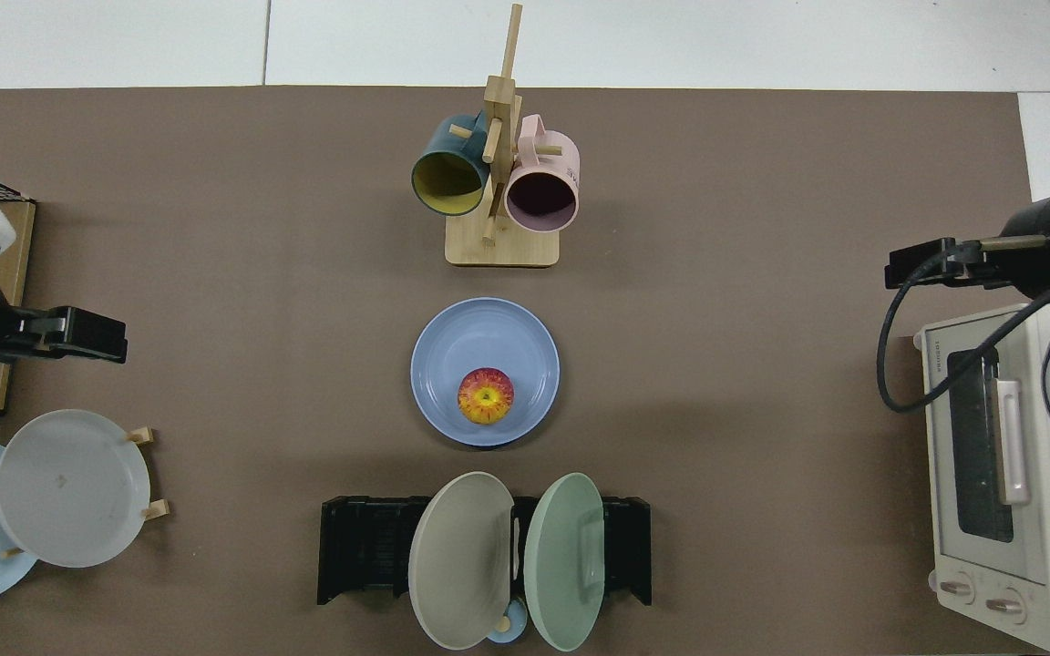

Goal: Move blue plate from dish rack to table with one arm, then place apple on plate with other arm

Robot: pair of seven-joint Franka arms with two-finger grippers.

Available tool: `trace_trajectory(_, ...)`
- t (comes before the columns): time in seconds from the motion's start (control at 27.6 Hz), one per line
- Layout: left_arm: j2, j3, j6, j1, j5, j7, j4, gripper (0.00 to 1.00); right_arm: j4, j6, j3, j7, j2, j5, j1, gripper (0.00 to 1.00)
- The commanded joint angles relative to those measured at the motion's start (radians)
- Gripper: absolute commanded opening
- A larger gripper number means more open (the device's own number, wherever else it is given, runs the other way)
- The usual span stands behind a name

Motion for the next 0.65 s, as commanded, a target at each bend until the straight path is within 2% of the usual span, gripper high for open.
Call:
trace_trajectory(0.0,-0.007,0.000,-0.016,0.003,0.007,0.011,0.007,1.00,0.033,-0.031,0.005,0.072,0.020,0.054,-0.009,1.00)
trace_trajectory(0.62,-0.007,0.000,-0.016,0.003,0.007,0.011,0.007,1.00,0.027,-0.016,0.004,0.091,0.015,-0.004,-0.003,1.00)
